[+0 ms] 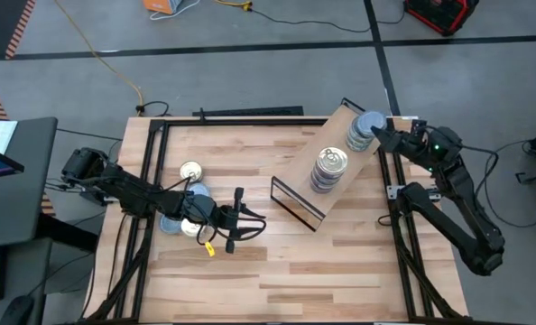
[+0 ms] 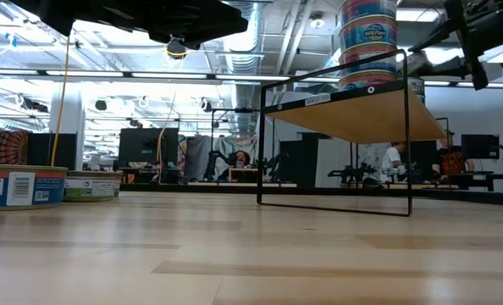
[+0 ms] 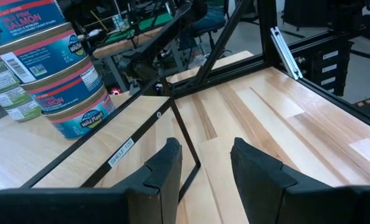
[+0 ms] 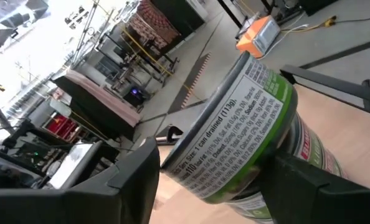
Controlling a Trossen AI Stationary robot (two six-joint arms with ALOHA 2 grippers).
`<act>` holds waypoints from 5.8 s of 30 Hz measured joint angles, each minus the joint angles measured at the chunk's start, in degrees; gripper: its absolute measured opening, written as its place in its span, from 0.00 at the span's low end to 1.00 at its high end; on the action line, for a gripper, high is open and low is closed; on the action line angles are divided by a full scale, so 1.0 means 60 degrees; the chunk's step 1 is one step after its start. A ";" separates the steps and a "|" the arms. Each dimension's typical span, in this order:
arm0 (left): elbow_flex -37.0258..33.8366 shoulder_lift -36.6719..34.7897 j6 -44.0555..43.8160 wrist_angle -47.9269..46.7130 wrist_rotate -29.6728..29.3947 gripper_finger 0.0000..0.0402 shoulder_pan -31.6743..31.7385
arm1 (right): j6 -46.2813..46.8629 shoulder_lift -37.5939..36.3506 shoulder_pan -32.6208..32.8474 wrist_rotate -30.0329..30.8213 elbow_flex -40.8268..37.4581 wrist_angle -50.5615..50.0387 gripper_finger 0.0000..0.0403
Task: Stack canned seafood by type on shelf
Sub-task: Stack the green tuna can on the shelf, then move the green tuna can to the center of the table
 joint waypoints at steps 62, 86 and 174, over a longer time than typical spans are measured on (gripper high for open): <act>0.0018 -0.0301 -0.0469 -0.0049 0.0484 0.32 -0.0165 | -0.0102 0.2113 0.1313 0.0846 0.2962 -0.3939 0.68; 0.0015 -0.1632 -0.0430 -0.1369 0.0436 0.32 -0.0397 | -0.0790 0.1985 0.2891 0.1593 0.3003 -0.3710 0.67; 0.0028 -0.2375 -0.7099 -1.4131 -0.2178 0.32 0.2222 | -0.9974 0.8313 1.5034 0.9600 0.4589 0.4594 0.67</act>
